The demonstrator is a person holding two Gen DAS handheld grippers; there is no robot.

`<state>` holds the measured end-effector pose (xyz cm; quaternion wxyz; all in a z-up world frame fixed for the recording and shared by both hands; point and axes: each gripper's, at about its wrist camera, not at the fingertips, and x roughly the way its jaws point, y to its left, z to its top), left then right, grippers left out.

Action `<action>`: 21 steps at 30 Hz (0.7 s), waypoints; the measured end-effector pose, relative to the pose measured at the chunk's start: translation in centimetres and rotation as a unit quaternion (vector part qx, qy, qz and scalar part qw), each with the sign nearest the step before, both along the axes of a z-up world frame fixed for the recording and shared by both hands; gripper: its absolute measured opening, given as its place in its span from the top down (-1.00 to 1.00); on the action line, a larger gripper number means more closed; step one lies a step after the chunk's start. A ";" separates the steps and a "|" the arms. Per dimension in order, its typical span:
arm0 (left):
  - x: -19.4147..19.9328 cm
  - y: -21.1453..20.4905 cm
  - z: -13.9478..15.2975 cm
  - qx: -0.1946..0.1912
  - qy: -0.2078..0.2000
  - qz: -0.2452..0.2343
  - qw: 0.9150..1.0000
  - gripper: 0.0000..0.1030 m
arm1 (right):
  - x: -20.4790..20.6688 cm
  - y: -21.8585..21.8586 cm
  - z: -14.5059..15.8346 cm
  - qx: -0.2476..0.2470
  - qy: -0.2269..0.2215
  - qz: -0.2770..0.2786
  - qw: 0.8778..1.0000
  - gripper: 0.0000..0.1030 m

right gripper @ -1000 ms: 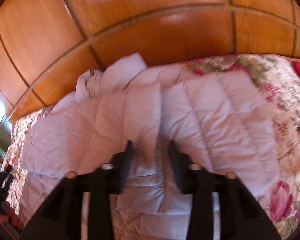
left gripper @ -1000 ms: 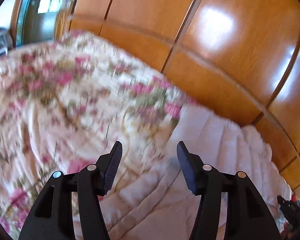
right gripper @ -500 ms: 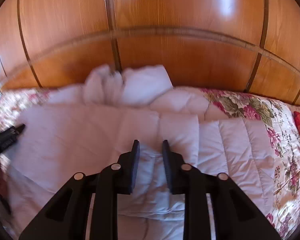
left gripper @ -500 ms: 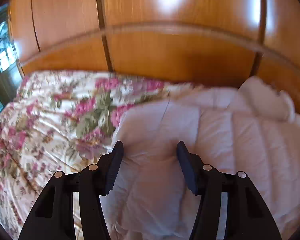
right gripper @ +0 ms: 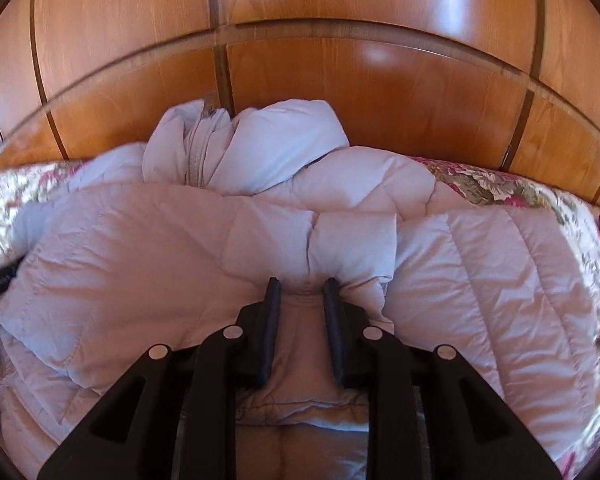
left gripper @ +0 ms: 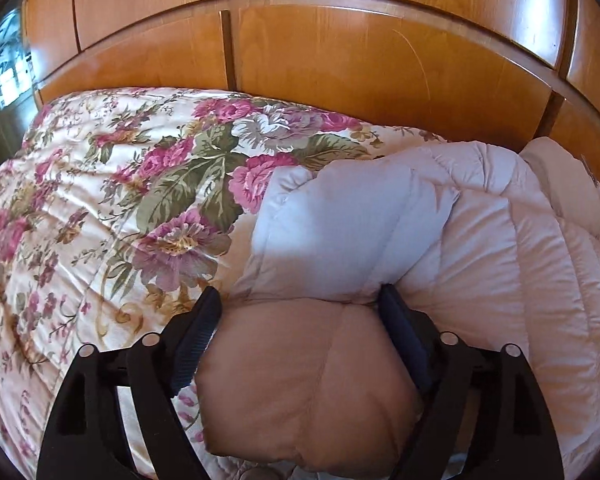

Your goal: Fold small clothes

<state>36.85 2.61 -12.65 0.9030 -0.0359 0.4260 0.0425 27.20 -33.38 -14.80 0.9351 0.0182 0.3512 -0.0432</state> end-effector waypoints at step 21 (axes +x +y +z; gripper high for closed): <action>-23.8 5.6 3.8 -0.135 -0.050 -0.063 0.988 -0.57 | -28.4 -10.7 4.0 0.103 -0.028 -0.074 0.992 -0.57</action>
